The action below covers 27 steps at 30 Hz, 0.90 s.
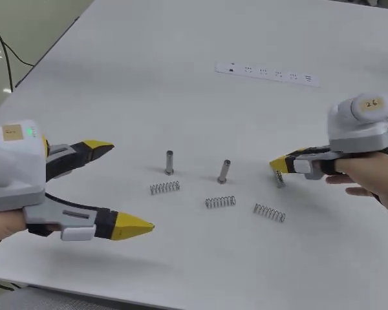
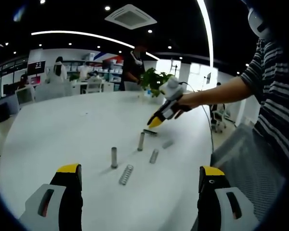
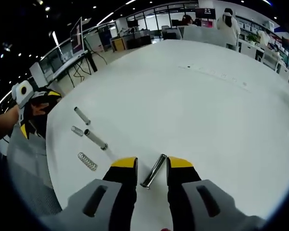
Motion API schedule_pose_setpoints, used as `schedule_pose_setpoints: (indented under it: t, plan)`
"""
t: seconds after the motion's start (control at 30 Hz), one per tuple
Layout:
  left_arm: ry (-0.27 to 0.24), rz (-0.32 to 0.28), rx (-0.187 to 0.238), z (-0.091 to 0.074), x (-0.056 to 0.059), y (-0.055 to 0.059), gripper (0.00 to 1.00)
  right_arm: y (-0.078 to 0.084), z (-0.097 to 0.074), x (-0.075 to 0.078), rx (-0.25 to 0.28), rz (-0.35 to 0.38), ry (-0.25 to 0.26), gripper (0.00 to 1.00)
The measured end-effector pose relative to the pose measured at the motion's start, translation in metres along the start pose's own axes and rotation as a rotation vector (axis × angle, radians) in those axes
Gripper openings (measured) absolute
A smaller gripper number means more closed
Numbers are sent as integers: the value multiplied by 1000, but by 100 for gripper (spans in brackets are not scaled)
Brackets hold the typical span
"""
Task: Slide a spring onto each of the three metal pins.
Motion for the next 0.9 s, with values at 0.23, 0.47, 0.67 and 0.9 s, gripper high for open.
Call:
schedule_pose_setpoints:
  t: [0.23,0.47,0.67,0.9]
  plan:
    - [7,0,-1,3,0,0,99,5,8,2,-47,27,28,19]
    - [9,-2,0,3,0,0,99,9,12,3,-74,52,38,16]
    - [-1,-6,-1,1,-2,1,99,9,18,4,-92,66,58,12]
    - [-1,-14,-6,1,-3,2,99,9,20,4,-105,90,84,8]
Point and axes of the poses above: the centre of the closed fingertips' face, and the gripper's own axes: z roughly forward along the fingers, x roughly to its right, y roughly out of its underside, the point moved 7 cm from there along -z, roughly backward along the fingers, and after that the axes turned 13 degrees about y, right-handed, at the moved point
